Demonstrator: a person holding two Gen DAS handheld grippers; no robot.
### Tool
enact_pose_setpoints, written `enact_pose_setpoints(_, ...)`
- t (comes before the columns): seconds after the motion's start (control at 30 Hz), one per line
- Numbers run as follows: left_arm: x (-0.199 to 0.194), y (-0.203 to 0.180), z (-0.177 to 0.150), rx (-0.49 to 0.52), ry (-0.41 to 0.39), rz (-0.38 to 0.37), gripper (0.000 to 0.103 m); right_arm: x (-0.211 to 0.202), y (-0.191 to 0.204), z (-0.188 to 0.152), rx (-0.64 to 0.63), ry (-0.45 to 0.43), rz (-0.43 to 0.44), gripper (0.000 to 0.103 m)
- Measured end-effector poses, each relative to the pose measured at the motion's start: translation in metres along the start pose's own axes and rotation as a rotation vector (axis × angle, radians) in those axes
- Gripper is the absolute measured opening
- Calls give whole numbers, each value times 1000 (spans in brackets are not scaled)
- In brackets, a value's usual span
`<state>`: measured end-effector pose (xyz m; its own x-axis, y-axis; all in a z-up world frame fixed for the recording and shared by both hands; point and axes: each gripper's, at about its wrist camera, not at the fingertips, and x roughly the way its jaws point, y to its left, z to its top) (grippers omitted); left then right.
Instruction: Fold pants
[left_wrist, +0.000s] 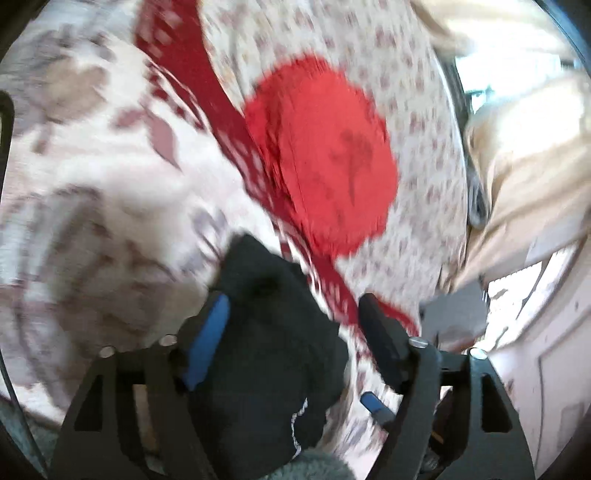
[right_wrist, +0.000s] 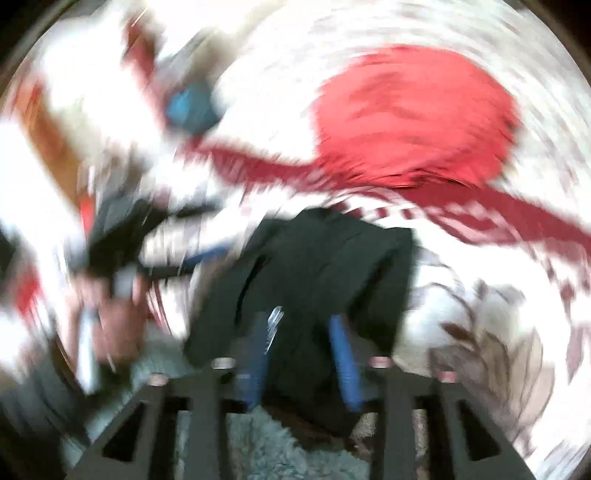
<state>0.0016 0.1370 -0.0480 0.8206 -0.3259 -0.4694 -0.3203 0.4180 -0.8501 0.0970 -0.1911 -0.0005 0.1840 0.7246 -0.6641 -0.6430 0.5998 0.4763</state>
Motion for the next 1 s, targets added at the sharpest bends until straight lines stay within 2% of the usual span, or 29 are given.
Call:
enact_pose_setpoints(0.07,-2,5,2,-22,-1,35,78,-10,-41,6,213,-52,27,52)
enact_pose_setpoints(0.13,11,4,2,-11,68,64,78,-5,-71,8,348,-37,54,53)
enact_pose_setpoints(0.27,38,10,-1,-40,208,75,78,30,-104,9,539,58,222,56)
enact_pose_setpoints(0.37,46,24,1,-127,235,74,78,48,-112,10,602,84,258,61)
enact_pose_setpoints(0.43,51,31,3,-174,260,48,78,55,-112,11,593,85,261,62)
enact_pose_setpoints(0.57,54,25,2,-137,266,59,79,65,-111,21,508,116,294,62)
enact_pose_setpoints(0.63,54,20,1,-110,266,72,79,74,-101,23,413,172,296,62)
enact_pose_setpoints(0.7,56,16,0,-83,264,79,79,75,-92,23,307,186,264,59)
enact_pose_setpoints(0.73,57,13,0,-60,264,92,67,75,-90,24,276,182,245,51)
enact_pose_setpoints(0.77,57,10,-1,-29,263,127,49,74,-90,23,259,173,230,44)
enact_pose_setpoints(0.8,57,8,-2,-1,260,162,42,74,-89,22,242,161,220,32)
enact_pose_setpoints(0.87,58,-3,-6,77,246,211,32,70,-83,22,176,143,181,23)
enact_pose_setpoints(0.93,56,-18,-9,183,193,257,30,68,-79,25,140,126,155,16)
enact_pose_setpoints(1.0,59,-30,-10,272,144,281,30,62,-76,31,105,94,126,14)
